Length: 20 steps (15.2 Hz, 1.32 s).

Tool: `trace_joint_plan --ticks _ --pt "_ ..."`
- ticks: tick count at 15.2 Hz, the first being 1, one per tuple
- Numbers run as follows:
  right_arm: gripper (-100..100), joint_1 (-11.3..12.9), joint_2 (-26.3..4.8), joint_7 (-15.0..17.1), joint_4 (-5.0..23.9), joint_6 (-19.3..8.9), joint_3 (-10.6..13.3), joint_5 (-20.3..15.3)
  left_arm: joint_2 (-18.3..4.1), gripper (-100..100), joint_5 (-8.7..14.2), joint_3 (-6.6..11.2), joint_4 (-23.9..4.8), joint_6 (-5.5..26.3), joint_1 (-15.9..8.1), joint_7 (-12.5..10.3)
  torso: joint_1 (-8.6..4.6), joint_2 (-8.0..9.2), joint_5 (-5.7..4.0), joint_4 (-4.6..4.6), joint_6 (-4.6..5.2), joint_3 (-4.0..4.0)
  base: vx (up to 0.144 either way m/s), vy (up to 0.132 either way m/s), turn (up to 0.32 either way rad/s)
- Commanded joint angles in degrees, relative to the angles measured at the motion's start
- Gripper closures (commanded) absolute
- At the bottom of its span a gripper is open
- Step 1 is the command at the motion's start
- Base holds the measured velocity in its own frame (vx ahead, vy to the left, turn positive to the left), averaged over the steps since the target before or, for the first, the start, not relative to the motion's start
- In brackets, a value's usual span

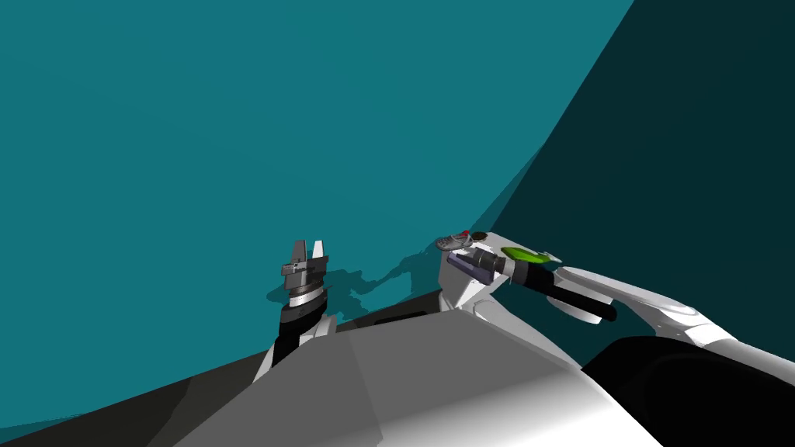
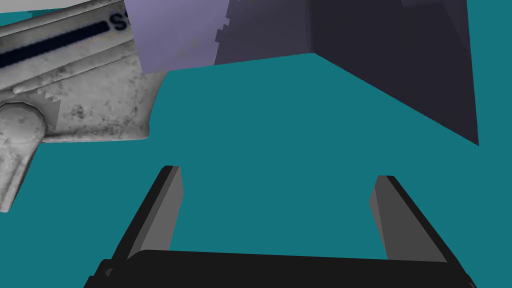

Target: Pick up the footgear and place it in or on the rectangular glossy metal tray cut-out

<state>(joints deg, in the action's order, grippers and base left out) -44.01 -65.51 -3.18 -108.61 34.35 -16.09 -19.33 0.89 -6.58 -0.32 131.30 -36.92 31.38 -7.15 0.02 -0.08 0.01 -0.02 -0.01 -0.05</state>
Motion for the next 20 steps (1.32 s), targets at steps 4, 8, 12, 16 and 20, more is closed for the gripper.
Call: trace_joint_plan --ticks 4,8,12,16,20 --pt "-100 -2.08 -6.61 0.39 3.19 1.32 -2.1 -2.38 0.0 0 0.0 0.0 0.0 0.0 0.0 0.0 0.01 -0.01 0.01 0.0 0.0 0.0 0.017 0.009 -0.003" --pt "-100 -3.1 -11.54 0.53 4.77 2.01 -3.08 -3.54 0.0 0 0.0 0.0 0.0 0.0 0.0 0.0 0.01 -0.01 0.0 0.0 0.0 0.0 0.016 0.007 -0.002" --pt "-100 -4.1 -16.49 0.68 6.32 2.7 -4.06 -4.7 0.0 0 0.0 0.0 0.0 0.0 0.0 0.0 0.01 -0.02 0.01 0.0 0.0 -0.01 0.018 0.008 -0.005" --pt "-100 -5.1 -21.12 0.82 7.86 3.38 -5.02 -5.84 0.0 0 0.0 0.0 0.0 0.0 0.0 0.0 0.01 0.0 0.0 0.0 0.0 0.0 0.014 0.005 -0.003" --pt "-100 -6.08 -26.1 0.96 9.37 4.04 -5.96 -6.96 0.0 0 0.0 0.0 0.0 0.0 0.0 0.0 0.03 -0.03 0.01 -0.01 0.0 -0.02 0.018 0.009 -0.004"
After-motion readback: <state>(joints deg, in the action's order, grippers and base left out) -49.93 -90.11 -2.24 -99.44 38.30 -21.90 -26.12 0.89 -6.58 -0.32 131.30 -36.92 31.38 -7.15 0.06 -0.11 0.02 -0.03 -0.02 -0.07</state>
